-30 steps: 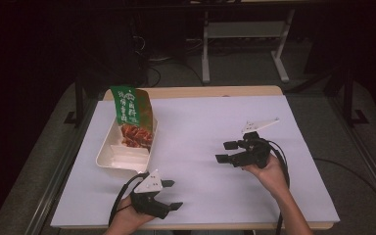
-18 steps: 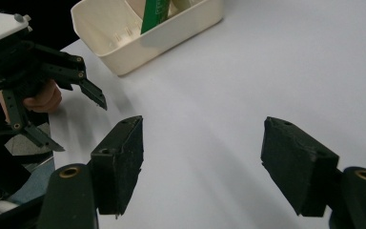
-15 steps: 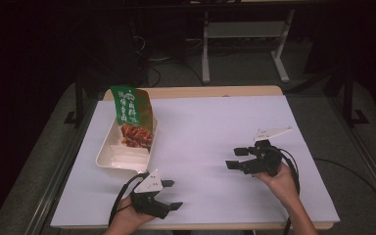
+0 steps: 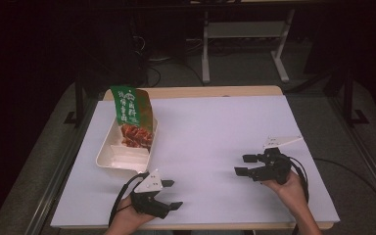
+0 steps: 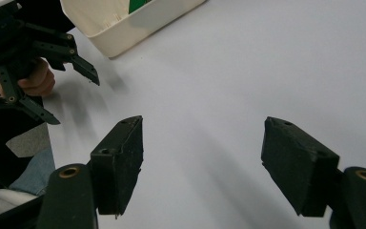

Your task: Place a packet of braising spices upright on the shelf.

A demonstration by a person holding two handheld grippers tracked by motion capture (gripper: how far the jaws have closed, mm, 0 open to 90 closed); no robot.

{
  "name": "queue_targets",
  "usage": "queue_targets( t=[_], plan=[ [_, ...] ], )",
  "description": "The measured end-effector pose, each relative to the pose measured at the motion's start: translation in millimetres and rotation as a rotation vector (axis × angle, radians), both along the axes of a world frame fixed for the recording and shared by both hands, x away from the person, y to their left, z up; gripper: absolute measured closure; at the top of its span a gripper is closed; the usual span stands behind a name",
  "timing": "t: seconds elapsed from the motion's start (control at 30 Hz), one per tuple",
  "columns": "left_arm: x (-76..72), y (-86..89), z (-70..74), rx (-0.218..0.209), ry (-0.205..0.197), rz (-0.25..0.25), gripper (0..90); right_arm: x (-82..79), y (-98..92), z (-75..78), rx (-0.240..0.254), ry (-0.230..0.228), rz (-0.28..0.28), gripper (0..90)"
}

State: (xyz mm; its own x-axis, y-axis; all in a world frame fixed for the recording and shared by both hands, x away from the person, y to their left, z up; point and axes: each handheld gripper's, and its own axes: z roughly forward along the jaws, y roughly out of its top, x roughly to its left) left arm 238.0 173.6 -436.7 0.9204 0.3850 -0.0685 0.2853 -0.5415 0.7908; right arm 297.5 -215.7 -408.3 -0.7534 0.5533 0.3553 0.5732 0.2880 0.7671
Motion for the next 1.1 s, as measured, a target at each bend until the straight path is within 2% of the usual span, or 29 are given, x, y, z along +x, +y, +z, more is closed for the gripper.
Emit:
queue_targets(
  t=[0.47,0.9,1.1],
  plan=[
    [0.5,-0.3,-0.8,-0.001,0.001,0.003,25.9,-16.7,-14.0,-15.7,0.004,0.029,-0.017,30.0],
    [-0.7,-2.1,-0.8,0.001,0.000,-0.002,26.0,-40.3,-19.7,-30.0,0.005,0.018,-0.036,29.6],
    [-1.3,-1.9,0.4,-0.009,-0.001,-0.005,25.9,-49.0,-17.4,-28.6,-0.005,-0.022,-0.054,26.9]
  ],
)
